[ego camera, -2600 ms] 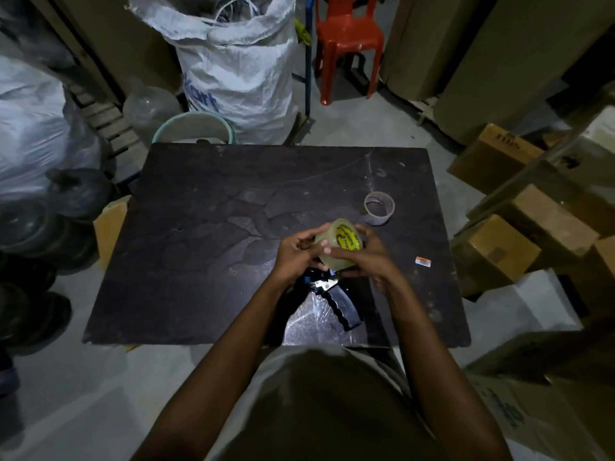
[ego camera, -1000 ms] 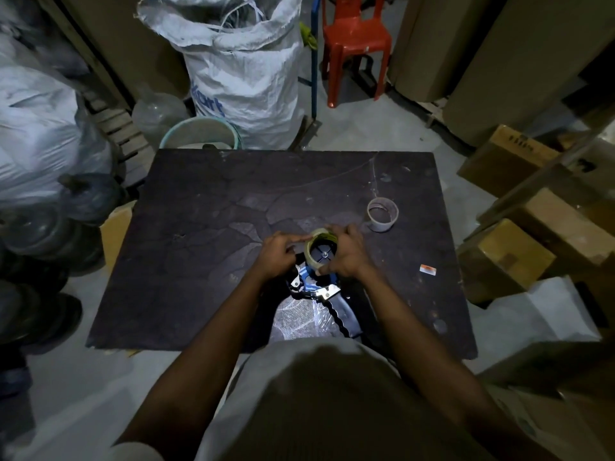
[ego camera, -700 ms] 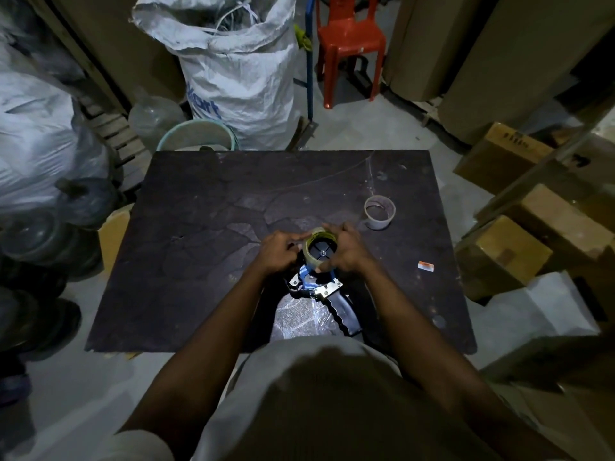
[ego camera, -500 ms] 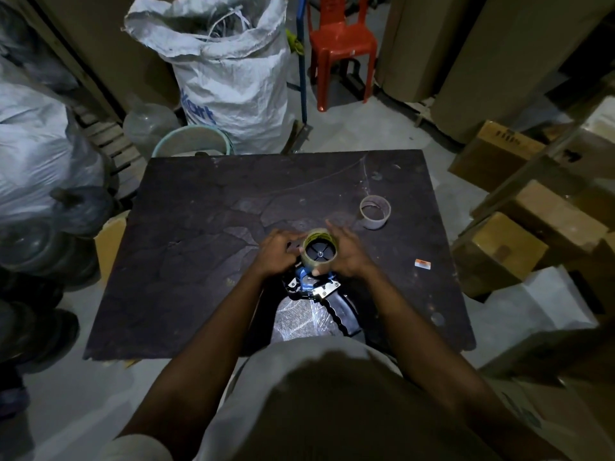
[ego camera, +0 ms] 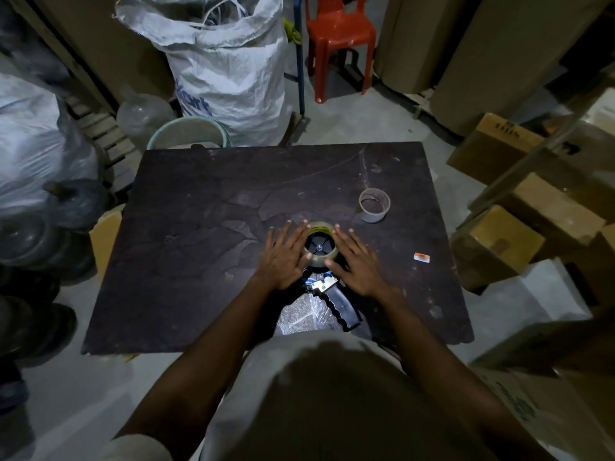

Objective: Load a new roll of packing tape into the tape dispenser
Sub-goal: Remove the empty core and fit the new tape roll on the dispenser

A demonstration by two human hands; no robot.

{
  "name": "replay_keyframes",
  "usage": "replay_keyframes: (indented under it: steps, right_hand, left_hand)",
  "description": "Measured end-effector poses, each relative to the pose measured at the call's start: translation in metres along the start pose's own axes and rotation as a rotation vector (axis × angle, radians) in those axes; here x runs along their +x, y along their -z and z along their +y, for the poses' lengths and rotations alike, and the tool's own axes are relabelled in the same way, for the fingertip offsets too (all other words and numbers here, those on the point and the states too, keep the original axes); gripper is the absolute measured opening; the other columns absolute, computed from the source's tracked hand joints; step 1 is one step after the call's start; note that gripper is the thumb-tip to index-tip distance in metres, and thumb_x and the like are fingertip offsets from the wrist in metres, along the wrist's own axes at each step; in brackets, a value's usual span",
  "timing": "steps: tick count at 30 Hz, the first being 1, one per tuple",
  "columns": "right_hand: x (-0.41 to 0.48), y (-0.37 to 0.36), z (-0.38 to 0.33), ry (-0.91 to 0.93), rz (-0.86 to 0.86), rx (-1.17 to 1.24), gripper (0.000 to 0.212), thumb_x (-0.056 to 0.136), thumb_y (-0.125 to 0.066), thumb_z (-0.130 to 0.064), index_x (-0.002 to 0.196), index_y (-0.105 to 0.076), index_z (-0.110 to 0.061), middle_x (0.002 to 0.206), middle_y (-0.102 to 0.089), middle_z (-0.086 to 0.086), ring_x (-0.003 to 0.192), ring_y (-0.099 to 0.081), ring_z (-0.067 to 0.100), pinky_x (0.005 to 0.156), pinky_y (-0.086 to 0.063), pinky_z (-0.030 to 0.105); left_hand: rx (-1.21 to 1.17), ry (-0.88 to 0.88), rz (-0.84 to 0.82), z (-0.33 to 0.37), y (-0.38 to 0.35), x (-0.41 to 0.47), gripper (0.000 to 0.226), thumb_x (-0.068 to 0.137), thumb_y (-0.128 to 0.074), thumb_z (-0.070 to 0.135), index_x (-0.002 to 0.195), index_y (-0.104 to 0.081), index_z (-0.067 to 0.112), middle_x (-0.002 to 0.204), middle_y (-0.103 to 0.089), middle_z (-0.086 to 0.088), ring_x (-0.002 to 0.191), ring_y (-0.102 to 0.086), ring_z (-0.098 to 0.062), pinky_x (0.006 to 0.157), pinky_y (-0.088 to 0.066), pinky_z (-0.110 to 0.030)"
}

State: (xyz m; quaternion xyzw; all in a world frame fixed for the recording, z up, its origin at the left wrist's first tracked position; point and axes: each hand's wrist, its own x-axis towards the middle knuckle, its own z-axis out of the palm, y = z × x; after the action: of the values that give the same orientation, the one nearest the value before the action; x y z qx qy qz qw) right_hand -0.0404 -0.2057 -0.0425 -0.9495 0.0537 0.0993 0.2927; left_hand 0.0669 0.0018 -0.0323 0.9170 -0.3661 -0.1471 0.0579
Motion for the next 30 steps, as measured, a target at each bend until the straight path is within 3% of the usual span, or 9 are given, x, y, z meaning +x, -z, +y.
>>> replay_keyframes:
  steps: [4, 7, 16, 23, 30]
  right_hand:
    - [0.000, -0.002, 0.000, -0.004, 0.059, -0.017, 0.060, 0.111, -0.017, -0.055, 0.168, -0.009, -0.039, 0.171, 0.003, -0.024, 0.163, -0.004, 0.018, 0.126, -0.007, 0.056]
    - [0.001, -0.003, 0.000, -0.024, 0.074, -0.023, 0.055, 0.113, -0.018, -0.045, 0.168, -0.014, -0.038, 0.173, -0.005, -0.022, 0.163, -0.010, 0.020, 0.127, -0.011, 0.050]
    - [0.002, -0.006, 0.003, -0.052, 0.050, -0.041, 0.054, 0.115, -0.026, -0.040, 0.168, -0.016, -0.037, 0.175, -0.013, -0.018, 0.162, -0.015, 0.023, 0.125, -0.014, 0.049]
    - [0.005, -0.010, 0.006, -0.111, -0.003, -0.069, 0.061, 0.107, -0.018, -0.050, 0.167, -0.014, -0.038, 0.175, -0.015, -0.017, 0.161, -0.018, 0.025, 0.124, -0.018, 0.051]
    - [0.015, -0.010, 0.004, -0.216, -0.064, -0.036, 0.059, 0.112, -0.040, -0.042, 0.166, -0.015, -0.044, 0.173, -0.015, -0.022, 0.161, -0.019, 0.024, 0.125, -0.016, 0.058]
  left_hand:
    - [0.027, -0.020, -0.005, -0.004, 0.001, 0.002, 0.071, 0.101, -0.008, 0.060, 0.162, 0.001, 0.025, 0.170, -0.001, 0.005, 0.157, 0.001, -0.027, 0.121, 0.006, -0.058]
    - [-0.008, -0.037, 0.008, -0.008, -0.001, 0.001, 0.077, 0.095, 0.002, 0.067, 0.162, 0.000, 0.028, 0.170, -0.004, 0.006, 0.157, -0.003, -0.028, 0.122, 0.001, -0.060]
    - [0.041, -0.036, -0.015, -0.013, -0.010, 0.002, 0.073, 0.099, -0.015, 0.063, 0.162, -0.005, 0.026, 0.170, -0.009, 0.007, 0.156, -0.008, -0.030, 0.122, -0.003, -0.062]
    - [0.104, -0.036, -0.089, -0.013, -0.010, 0.004, 0.074, 0.099, -0.013, 0.062, 0.162, -0.004, 0.026, 0.170, -0.009, 0.006, 0.156, -0.007, -0.031, 0.122, -0.002, -0.062]
    - [0.011, -0.023, -0.078, -0.012, -0.018, 0.000, 0.070, 0.102, -0.013, 0.059, 0.162, -0.002, 0.025, 0.170, -0.006, 0.005, 0.156, -0.008, -0.029, 0.123, -0.002, -0.060]
